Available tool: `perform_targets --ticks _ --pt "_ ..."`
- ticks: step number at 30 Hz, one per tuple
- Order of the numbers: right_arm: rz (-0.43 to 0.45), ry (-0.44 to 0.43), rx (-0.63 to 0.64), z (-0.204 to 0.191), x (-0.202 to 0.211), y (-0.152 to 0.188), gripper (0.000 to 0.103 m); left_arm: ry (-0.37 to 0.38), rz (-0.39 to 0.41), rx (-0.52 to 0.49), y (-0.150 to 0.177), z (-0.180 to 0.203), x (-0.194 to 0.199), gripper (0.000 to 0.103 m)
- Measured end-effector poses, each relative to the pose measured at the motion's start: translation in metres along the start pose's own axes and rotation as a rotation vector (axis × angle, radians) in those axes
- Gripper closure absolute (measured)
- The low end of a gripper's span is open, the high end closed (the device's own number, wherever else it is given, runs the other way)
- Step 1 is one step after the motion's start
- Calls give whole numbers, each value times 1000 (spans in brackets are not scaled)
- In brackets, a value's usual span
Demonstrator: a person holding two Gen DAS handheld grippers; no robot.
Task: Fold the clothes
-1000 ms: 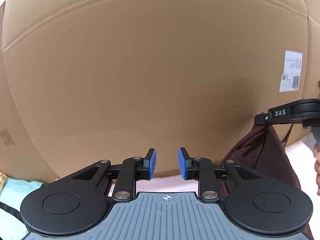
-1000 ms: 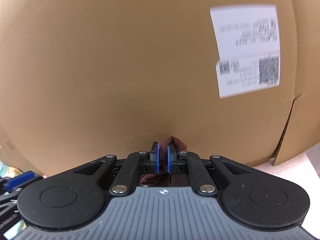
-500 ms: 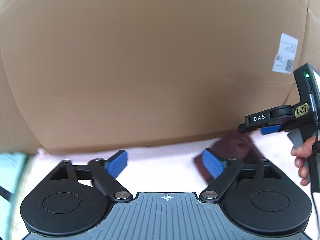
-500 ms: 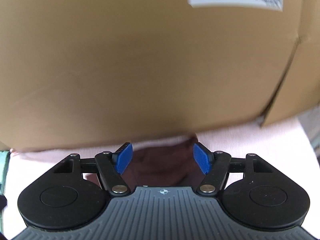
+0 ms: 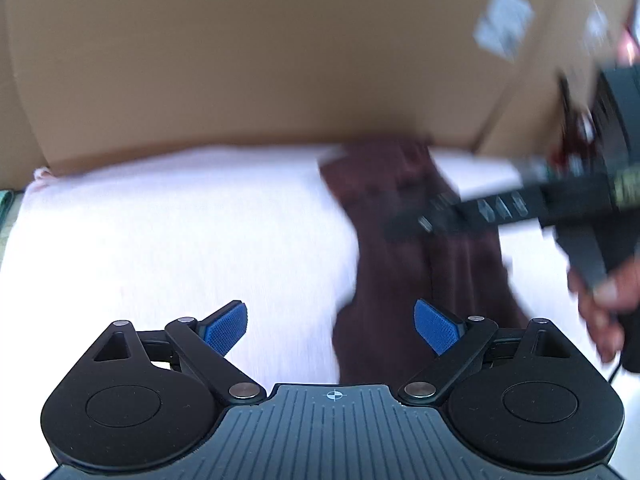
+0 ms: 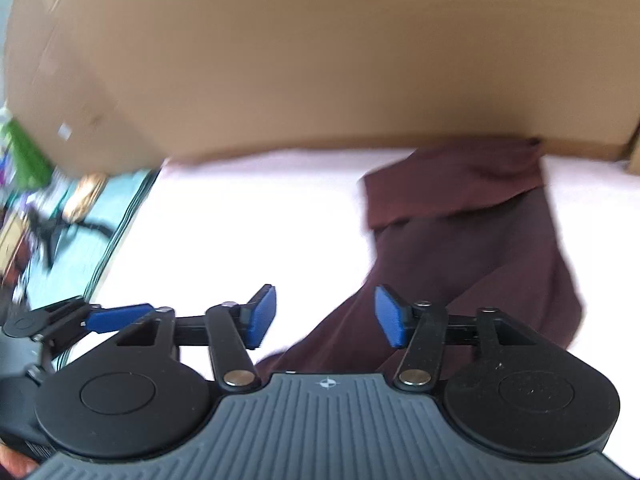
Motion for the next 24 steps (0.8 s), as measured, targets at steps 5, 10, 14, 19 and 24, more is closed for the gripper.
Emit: perform_targets --ticks 5,10,14,19,24 --pt "-37 -11 -6 -34 -6 29 52 40 -51 -12 39 16 -15 7" --pt "5 6 -81 -46 51 37 51 63 -72 43 43 15 -36 9" --pt "44 15 -175 -32 78 51 50 116 -83 122 33 13 -41 11" --pt "49 41 -278 -8 90 80 49 154 -107 182 27 15 -58 31" --pt "57 73 -347 10 99 97 49 153 -99 257 19 8 -54 97"
Point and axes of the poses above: each gripper's, at about its wrist camera, not at the fingertips, and x roughly against the way its jaws point, z to its right, y to its underside, the point moved 10 cm from there along -x, roughly the way its jaws point, and after that the axes turned 10 degrees about x, right-handed, at the moved point
